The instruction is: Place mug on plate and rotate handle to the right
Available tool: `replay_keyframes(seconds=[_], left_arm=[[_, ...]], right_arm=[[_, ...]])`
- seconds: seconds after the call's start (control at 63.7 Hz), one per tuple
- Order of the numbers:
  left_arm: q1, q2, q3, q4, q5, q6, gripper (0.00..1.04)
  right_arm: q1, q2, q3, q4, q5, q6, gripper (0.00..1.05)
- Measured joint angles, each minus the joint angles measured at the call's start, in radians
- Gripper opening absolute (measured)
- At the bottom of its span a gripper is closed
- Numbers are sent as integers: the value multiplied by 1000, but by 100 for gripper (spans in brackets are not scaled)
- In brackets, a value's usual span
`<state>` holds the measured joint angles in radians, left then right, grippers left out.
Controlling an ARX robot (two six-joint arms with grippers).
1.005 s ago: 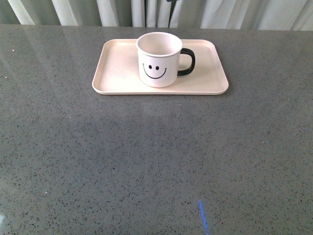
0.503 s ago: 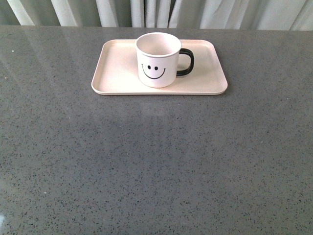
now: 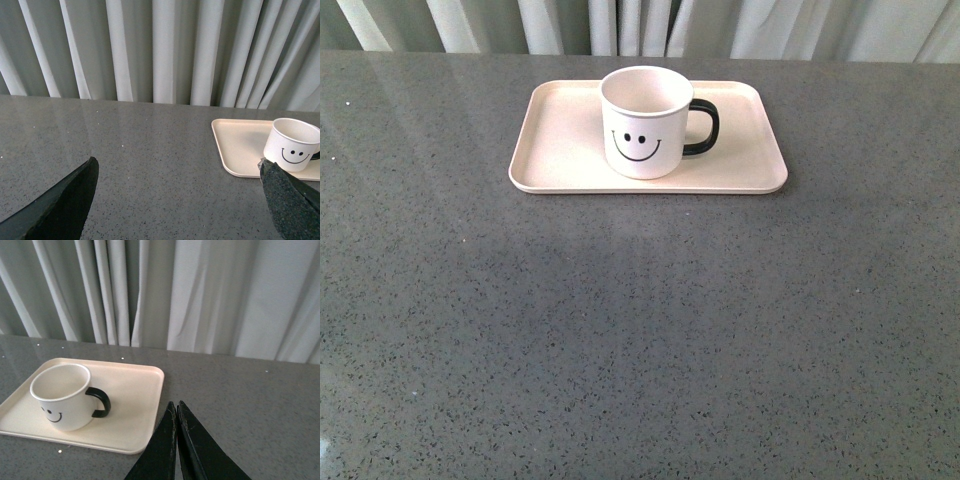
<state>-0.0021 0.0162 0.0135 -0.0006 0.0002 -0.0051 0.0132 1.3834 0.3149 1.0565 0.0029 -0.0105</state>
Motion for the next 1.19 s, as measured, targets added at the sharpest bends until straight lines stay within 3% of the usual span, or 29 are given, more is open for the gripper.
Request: replay_keyframes(seconds=[0.267, 0.455, 1.194], left_arm=[[0, 0, 0, 0, 0, 0, 96], [0, 0, 0, 0, 0, 0, 96], [0, 0, 0, 0, 0, 0, 96]], right_arm=[[-13, -133, -152, 28, 0, 0, 2], [-13, -260, -219, -45, -3, 0, 2], [-13, -880, -296, -560, -2, 0, 2]])
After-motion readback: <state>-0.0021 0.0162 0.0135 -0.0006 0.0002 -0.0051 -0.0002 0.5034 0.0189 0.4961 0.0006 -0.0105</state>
